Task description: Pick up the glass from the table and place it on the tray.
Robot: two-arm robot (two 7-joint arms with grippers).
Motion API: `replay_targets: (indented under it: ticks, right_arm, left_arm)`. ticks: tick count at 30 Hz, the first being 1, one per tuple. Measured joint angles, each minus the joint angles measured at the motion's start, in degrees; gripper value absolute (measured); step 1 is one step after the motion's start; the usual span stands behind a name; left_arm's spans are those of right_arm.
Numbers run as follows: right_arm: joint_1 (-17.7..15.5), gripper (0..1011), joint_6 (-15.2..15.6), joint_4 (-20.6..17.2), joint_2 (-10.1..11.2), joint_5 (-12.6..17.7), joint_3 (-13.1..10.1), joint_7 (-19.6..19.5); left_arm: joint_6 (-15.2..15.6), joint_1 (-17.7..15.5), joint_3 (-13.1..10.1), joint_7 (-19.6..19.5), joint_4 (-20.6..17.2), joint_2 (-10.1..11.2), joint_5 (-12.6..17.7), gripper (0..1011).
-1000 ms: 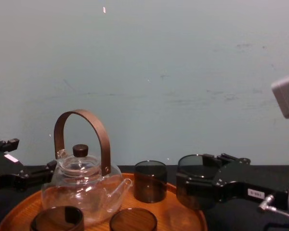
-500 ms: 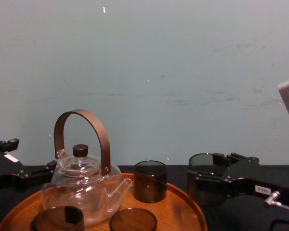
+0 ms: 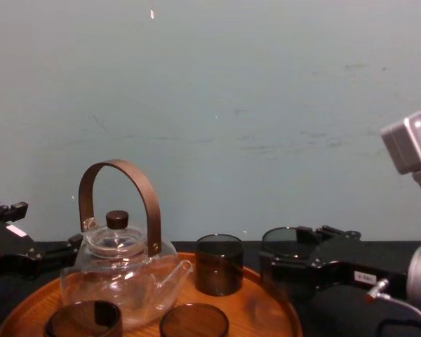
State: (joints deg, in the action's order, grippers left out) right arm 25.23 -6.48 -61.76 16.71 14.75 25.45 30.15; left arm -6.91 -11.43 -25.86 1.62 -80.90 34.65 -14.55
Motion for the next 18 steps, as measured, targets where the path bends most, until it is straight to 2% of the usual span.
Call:
replay_targets:
  ticks: [18]
  right_arm:
    - [2.27,906,-1.58,3.86,-2.4,-1.38,1.52,0.99]
  left_arm:
    - [0.0,0.0,0.0,0.0,0.0,0.0,0.0,1001]
